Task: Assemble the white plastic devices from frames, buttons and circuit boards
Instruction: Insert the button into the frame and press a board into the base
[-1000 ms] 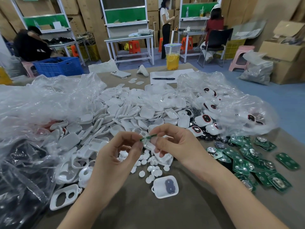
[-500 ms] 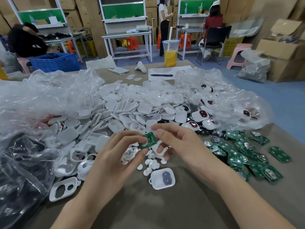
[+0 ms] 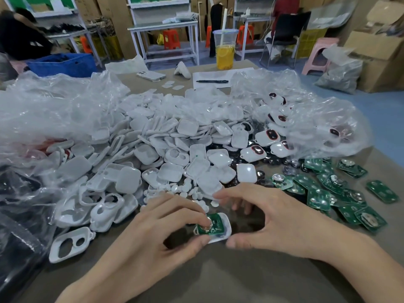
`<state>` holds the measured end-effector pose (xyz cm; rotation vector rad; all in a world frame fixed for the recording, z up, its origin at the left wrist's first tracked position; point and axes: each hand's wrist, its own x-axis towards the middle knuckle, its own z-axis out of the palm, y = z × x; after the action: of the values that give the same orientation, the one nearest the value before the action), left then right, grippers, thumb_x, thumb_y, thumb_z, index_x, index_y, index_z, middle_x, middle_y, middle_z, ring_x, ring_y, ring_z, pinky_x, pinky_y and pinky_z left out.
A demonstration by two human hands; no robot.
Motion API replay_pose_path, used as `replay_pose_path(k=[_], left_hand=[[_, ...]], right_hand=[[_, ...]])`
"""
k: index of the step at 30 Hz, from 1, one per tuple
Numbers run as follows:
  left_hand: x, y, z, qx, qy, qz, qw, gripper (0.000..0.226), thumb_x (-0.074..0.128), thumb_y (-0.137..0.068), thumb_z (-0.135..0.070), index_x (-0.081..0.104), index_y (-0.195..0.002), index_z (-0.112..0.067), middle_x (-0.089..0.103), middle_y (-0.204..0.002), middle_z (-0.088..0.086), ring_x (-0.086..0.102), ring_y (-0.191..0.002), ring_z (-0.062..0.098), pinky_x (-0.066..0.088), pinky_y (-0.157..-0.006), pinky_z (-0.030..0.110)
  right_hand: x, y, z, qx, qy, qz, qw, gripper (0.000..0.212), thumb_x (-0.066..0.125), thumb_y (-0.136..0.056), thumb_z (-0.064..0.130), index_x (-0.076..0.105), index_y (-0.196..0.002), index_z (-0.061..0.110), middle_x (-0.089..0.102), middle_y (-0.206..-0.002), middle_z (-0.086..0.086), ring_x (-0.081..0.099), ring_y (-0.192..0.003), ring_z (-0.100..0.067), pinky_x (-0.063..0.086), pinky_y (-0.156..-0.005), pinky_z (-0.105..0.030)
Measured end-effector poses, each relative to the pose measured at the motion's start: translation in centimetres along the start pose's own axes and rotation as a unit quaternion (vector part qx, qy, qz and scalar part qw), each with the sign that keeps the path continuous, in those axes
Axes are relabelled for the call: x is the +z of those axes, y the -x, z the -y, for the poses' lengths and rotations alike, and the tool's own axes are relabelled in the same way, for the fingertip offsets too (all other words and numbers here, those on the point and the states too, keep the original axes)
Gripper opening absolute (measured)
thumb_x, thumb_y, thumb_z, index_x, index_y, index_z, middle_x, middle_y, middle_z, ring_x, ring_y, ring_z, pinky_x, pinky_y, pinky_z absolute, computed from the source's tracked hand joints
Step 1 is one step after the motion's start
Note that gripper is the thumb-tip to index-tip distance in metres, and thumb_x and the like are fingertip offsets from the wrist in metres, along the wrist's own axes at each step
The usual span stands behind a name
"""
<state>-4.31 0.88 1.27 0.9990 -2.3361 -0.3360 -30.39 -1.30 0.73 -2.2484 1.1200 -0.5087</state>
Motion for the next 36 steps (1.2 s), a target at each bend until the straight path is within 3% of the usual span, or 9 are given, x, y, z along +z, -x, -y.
replay_pose_path(k=[6, 17, 23, 30, 36], left_hand=[[0.4, -0.2, 0.1, 0.005, -0.017, 0.011, 1.0, 0.019, 0.064, -0.093, -0.045, 0.072, -0.104, -0.032, 0.063, -0.111, -0.022, 0.059, -0.107, 0.001, 0.048, -0.09, 0.03], [0.6, -0.2, 0.2, -0.013, -0.016, 0.035, 0.999, 0.02, 0.062, -0.094, -0.048, 0.071, -0.105, -0.034, 0.062, -0.113, -0.024, 0.058, -0.109, 0.004, 0.046, -0.092, 0.026], [0.7, -0.3, 0.2, -0.012, -0.01, 0.042, 0.999, 0.02, 0.062, -0.093, -0.047, 0.071, -0.105, -0.033, 0.063, -0.113, -0.023, 0.057, -0.11, 0.003, 0.044, -0.093, 0.021], [0.8, -0.3, 0.3, -0.015, -0.013, 0.048, 0.999, 0.019, 0.062, -0.093, -0.047, 0.07, -0.106, -0.035, 0.062, -0.116, -0.024, 0.056, -0.113, 0.002, 0.043, -0.095, 0.021], [1.1, -0.1, 0.6, -0.007, -0.025, 0.051, 0.998, 0.017, 0.057, -0.097, -0.048, 0.065, -0.108, -0.038, 0.057, -0.119, -0.025, 0.055, -0.113, 0.002, 0.043, -0.092, 0.025]], right_hand=[[0.6, -0.3, -0.4, -0.01, 0.002, -0.002, 1.0, 0.063, 0.065, -0.08, 0.068, 0.037, -0.137, 0.061, 0.053, -0.122, 0.034, 0.048, -0.118, 0.006, 0.035, -0.092, -0.006], [0.8, -0.3, -0.4, -0.019, 0.008, 0.001, 1.0, 0.061, 0.065, -0.082, 0.066, 0.039, -0.137, 0.058, 0.055, -0.119, 0.031, 0.048, -0.117, 0.005, 0.033, -0.092, -0.006], [0.8, -0.4, -0.5, -0.019, 0.016, 0.002, 1.0, 0.061, 0.063, -0.081, 0.069, 0.039, -0.136, 0.059, 0.055, -0.119, 0.031, 0.047, -0.12, 0.004, 0.039, -0.087, -0.012], [0.9, -0.4, -0.5, -0.024, 0.017, -0.001, 1.0, 0.059, 0.066, -0.082, 0.065, 0.042, -0.135, 0.056, 0.056, -0.118, 0.029, 0.049, -0.118, 0.003, 0.035, -0.092, -0.007], [0.7, -0.3, -0.1, -0.023, 0.02, -0.005, 1.0, 0.037, 0.068, -0.081, 0.063, 0.054, -0.113, 0.051, 0.055, -0.114, 0.026, 0.051, -0.114, 0.0, 0.041, -0.088, -0.014]])
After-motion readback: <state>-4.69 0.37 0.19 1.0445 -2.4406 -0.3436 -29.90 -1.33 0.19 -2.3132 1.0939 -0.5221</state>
